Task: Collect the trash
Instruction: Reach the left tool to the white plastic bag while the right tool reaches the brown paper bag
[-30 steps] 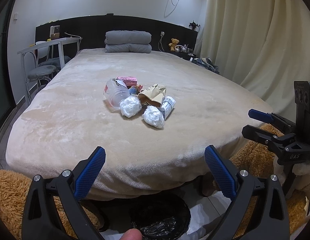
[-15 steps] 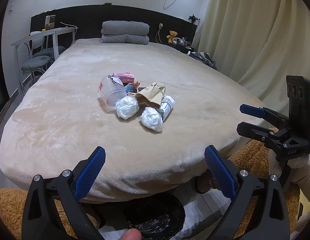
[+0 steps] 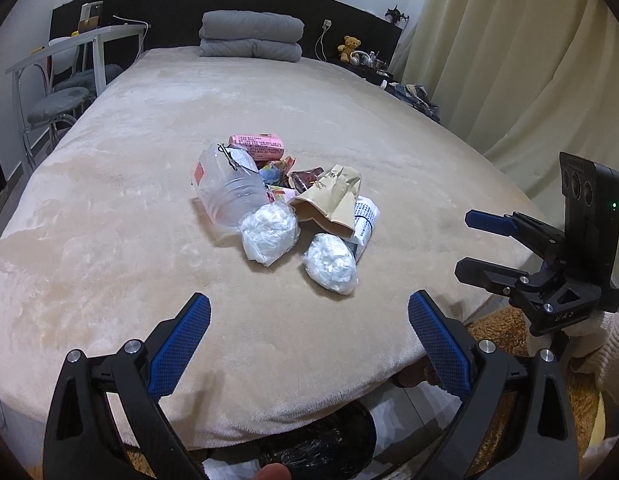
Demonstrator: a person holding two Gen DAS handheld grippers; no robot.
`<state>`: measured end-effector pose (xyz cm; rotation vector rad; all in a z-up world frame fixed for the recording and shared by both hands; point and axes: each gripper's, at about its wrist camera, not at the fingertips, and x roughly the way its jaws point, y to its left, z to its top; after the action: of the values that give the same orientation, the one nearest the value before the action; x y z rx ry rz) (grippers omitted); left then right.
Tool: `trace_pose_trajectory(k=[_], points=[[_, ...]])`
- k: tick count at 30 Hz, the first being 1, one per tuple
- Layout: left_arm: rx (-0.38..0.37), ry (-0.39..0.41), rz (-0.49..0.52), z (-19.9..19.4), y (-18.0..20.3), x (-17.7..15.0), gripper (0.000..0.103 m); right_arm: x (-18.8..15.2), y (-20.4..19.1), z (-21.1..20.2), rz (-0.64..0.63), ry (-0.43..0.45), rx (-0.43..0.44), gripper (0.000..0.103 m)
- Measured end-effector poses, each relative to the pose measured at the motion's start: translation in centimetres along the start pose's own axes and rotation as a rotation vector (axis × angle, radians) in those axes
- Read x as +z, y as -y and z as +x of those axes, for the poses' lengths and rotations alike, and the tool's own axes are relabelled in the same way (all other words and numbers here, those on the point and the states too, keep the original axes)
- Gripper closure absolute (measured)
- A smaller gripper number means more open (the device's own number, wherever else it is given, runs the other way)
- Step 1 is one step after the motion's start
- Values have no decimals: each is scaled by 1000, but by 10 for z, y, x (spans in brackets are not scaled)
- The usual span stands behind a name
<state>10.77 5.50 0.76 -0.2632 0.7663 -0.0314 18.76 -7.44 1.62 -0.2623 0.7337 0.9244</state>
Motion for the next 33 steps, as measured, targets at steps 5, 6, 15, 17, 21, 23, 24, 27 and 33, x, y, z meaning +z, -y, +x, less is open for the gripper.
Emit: trace_pose_trajectory(k=[5, 6, 15, 17, 21, 23, 24, 27, 33], points=[[-35, -47, -70, 28, -24, 11, 7, 17, 8, 25, -43, -38, 38, 4], [-43, -56, -83, 34, -28, 14, 7, 21, 9, 29, -47, -42, 44, 4], [-81, -114, -120, 75, -49, 31, 7, 48, 11, 72, -146, -101, 99, 4], [-87, -126, -113, 81, -52, 34, 7, 53, 14, 80, -155, -109, 108, 4], [-104, -144, -95, 92, -59, 43, 7, 58, 16, 94, -184, -134, 138, 4], [-107, -143, -88, 96, -60, 47, 10, 59, 15, 101, -210, -153, 144, 4], [-116, -145, -86, 98, -61, 48, 12, 59, 14, 104, -219, -157, 144, 4], [-127, -168, -81, 105, -61, 47, 20, 58, 14, 110, -238, -169, 148, 4], [-127, -180, -77, 116, -64, 50, 41, 60, 13, 119, -267, -178, 134, 4]])
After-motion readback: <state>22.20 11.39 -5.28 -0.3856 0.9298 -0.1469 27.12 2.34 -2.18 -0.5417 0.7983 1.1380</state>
